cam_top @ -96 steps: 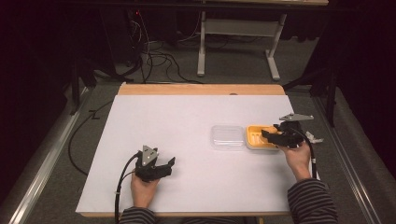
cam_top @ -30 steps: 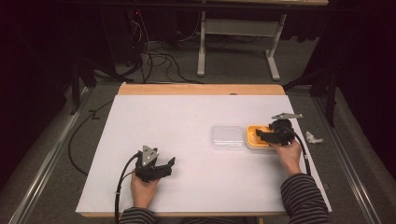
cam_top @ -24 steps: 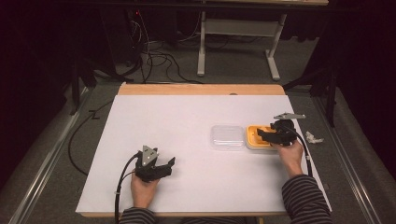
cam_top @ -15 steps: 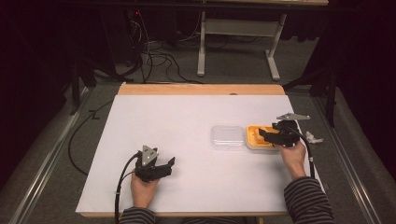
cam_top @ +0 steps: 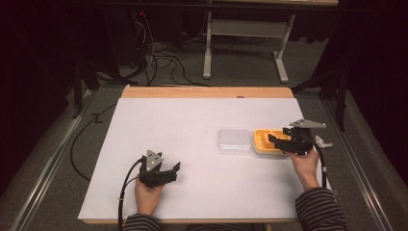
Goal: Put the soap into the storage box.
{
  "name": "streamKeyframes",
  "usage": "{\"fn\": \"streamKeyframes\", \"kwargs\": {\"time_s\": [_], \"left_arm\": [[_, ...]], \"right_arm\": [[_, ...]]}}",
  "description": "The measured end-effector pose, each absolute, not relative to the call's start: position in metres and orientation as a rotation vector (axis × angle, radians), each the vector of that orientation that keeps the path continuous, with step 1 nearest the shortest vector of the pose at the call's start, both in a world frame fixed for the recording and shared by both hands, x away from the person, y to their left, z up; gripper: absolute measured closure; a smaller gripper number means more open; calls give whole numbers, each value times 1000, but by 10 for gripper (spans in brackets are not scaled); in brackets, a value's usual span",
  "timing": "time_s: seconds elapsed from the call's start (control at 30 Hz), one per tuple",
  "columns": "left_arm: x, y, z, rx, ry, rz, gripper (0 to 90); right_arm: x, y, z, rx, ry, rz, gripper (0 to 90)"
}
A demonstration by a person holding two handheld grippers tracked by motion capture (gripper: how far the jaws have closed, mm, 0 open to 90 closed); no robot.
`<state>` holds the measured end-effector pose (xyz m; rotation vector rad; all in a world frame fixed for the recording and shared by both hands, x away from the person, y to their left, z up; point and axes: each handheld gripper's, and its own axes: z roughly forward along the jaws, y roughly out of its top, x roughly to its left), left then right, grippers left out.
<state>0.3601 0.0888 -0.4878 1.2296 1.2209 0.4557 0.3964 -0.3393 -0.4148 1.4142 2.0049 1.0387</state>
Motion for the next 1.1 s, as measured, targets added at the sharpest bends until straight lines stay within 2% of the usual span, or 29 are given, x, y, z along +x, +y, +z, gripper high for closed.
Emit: {"fn": "streamKeyframes", "kwargs": {"time_s": [1.1], "left_arm": [[360, 88, -488, 1229, 1219, 455, 212]], "right_arm": [[351, -346, -415, 1378, 1956, 1120, 290]]}}
